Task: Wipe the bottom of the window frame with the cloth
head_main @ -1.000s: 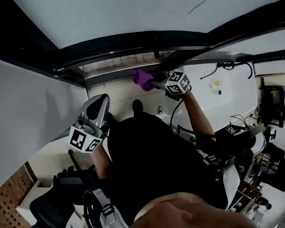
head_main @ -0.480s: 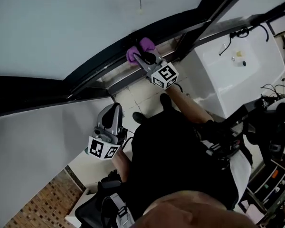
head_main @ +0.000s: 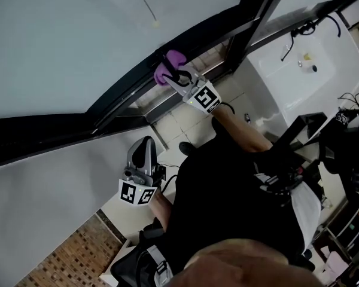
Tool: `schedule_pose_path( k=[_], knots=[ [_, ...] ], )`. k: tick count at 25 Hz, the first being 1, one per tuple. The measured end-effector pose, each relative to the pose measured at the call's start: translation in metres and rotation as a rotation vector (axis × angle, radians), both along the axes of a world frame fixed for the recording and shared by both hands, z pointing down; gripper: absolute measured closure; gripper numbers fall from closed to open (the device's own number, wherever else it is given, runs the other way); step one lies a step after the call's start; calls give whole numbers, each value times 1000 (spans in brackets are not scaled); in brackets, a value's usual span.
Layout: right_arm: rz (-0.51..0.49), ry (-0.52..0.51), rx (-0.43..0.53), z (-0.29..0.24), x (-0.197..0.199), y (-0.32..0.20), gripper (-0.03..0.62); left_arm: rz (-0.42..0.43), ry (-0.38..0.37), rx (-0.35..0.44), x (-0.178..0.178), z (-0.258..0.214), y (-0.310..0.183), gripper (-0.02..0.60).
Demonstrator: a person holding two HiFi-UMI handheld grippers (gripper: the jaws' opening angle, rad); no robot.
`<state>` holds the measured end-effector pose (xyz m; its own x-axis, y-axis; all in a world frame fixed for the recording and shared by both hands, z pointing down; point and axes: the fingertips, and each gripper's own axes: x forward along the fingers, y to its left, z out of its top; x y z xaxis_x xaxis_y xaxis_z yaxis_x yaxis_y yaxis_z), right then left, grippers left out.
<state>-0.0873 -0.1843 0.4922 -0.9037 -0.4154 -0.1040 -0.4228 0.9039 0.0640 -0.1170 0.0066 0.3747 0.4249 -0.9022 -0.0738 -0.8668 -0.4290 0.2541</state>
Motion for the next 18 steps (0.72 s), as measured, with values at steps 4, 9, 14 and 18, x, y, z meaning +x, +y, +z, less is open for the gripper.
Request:
schedule_pose_path(
  k=[4, 9, 14, 18],
  knots=[
    [-48, 22, 6, 2, 20, 36, 530, 28, 1, -5, 7, 3, -7, 580],
    [-63, -88, -61, -45, 62, 75, 530, 54, 5, -6, 9, 6, -14, 580],
    [32, 152, -97, -82, 39, -24, 528, 75, 12, 1, 13, 11, -19, 580],
    [4, 459, -34, -63, -26, -74, 528, 51, 14, 22, 11, 4, -8, 580]
  ],
)
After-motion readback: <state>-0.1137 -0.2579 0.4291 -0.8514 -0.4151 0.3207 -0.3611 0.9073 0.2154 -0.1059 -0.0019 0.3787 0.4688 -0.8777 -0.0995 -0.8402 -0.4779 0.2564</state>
